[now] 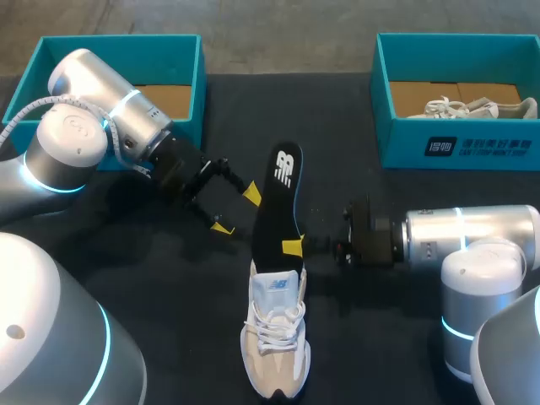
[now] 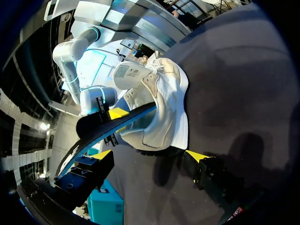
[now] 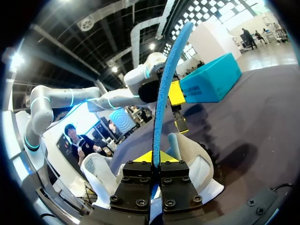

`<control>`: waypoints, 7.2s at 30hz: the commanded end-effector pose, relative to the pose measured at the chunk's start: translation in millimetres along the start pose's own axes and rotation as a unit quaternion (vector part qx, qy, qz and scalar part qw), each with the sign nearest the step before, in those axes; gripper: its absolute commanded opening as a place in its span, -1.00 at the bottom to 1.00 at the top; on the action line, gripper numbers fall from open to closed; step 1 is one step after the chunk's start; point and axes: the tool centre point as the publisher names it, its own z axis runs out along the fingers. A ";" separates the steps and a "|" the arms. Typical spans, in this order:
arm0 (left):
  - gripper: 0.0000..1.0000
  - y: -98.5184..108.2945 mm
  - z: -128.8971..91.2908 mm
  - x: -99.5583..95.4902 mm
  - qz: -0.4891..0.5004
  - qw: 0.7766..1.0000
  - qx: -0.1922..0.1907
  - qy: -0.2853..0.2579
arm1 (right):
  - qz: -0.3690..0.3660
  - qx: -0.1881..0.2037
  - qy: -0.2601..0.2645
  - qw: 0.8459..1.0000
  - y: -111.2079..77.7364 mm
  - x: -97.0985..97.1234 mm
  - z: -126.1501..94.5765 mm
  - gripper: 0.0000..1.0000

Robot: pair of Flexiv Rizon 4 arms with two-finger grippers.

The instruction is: Take the shoe out of the shoebox, open the shoe tongue, remove and reinsert the insole, then place the shoe into the shoebox

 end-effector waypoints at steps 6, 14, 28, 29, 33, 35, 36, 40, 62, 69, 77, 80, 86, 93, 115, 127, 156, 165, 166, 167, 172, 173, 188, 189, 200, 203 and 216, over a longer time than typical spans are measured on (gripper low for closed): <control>1.00 0.1 0.2 0.3 0.001 1.000 0.000 0.000 | 0.010 -0.001 -0.002 1.000 -11.9 1.5 -1.3 -1.00; 1.00 0.1 0.2 0.3 0.001 1.000 0.000 0.000 | 0.022 0.008 0.004 1.000 -25.1 3.5 -1.5 -1.00; 1.00 0.1 0.2 0.3 0.001 1.000 0.000 0.000 | 0.040 0.018 0.019 0.999 -42.2 9.7 -2.0 -1.00; 1.00 0.1 0.2 0.3 0.001 1.000 0.000 0.000 | 0.042 0.020 0.023 0.999 -43.4 11.5 -2.5 -1.00; 1.00 0.1 0.2 0.3 0.001 1.000 0.000 0.000 | 0.048 0.030 0.027 0.998 -47.5 12.2 -0.4 -1.00; 1.00 0.1 0.2 0.3 0.001 1.000 0.000 0.000 | 0.049 0.031 0.031 0.998 -48.9 12.6 1.4 -1.00; 1.00 0.1 0.2 0.3 0.001 1.000 0.000 0.000 | 0.048 0.031 0.036 0.998 -49.2 13.0 2.4 -1.00; 1.00 0.1 0.2 0.3 0.001 1.000 0.000 0.000 | 0.044 0.036 0.041 0.998 -48.7 13.8 5.9 -1.00; 1.00 0.1 0.2 0.3 0.001 1.000 0.000 0.000 | 0.016 0.024 0.036 0.999 -22.4 17.8 0.9 -0.41; 1.00 0.1 0.2 0.3 0.001 1.000 0.000 0.000 | 0.006 0.027 0.034 0.999 -7.2 12.4 1.5 -0.44; 1.00 0.1 0.2 0.3 0.001 1.000 0.000 0.000 | -0.008 0.030 0.036 0.999 10.9 6.8 3.8 -0.53; 1.00 0.1 0.2 0.3 0.001 1.000 0.000 0.000 | -0.011 0.033 0.036 0.999 15.5 5.8 4.8 -0.61; 1.00 0.1 0.2 0.3 0.001 1.000 0.000 0.000 | -0.012 0.035 0.035 0.999 16.5 5.0 6.6 -1.00; 1.00 0.1 0.2 0.3 0.001 1.000 0.000 0.000 | -0.009 0.038 0.039 0.998 14.1 4.4 8.8 -1.00; 1.00 0.1 0.2 0.3 0.001 1.000 0.000 0.000 | 0.000 0.040 0.044 0.998 -8.7 10.8 6.4 -1.00; 1.00 0.1 0.2 0.3 0.001 1.000 0.000 0.000 | 0.012 0.046 0.046 0.998 -25.7 13.3 5.5 -1.00; 1.00 0.1 0.2 0.3 0.001 1.000 0.000 0.000 | 0.004 0.046 0.050 0.998 -20.9 19.9 11.4 0.05; 1.00 0.1 0.2 0.3 0.001 1.000 0.000 0.000 | -0.005 0.051 0.053 0.997 -5.5 17.3 18.7 -0.01; 1.00 0.1 0.2 0.3 0.001 1.000 0.000 0.000 | -0.006 0.051 0.053 0.997 -3.7 16.9 19.7 -0.02; 1.00 0.1 0.2 0.3 0.001 1.000 0.000 0.000 | -0.007 0.051 0.053 0.997 -1.9 16.5 20.4 -0.03; 1.00 0.1 0.2 0.3 0.001 1.000 0.000 0.000 | -0.010 0.050 0.055 0.997 4.9 15.0 23.1 -0.11; 1.00 0.1 0.2 0.3 0.001 1.000 0.000 0.000 | -0.011 0.050 0.055 0.997 6.2 15.2 23.6 -0.13; 1.00 0.1 0.2 0.3 0.001 1.000 0.000 0.000 | -0.009 0.052 0.046 0.998 7.4 13.4 20.4 -1.00; 1.00 0.1 0.2 0.3 0.001 1.000 0.000 0.000 | -0.009 0.052 0.045 0.998 7.1 13.6 20.0 -1.00; 1.00 0.1 0.2 0.3 0.001 1.000 0.000 0.000 | -0.003 0.056 0.042 0.998 2.1 16.8 20.7 -1.00; 1.00 0.1 0.2 0.3 0.001 1.000 0.000 0.000 | 0.007 0.054 0.042 0.998 -5.3 13.8 22.1 -1.00; 1.00 0.1 0.2 0.3 0.001 1.000 0.000 0.000 | 0.037 0.042 0.046 0.997 -24.8 4.2 24.5 -1.00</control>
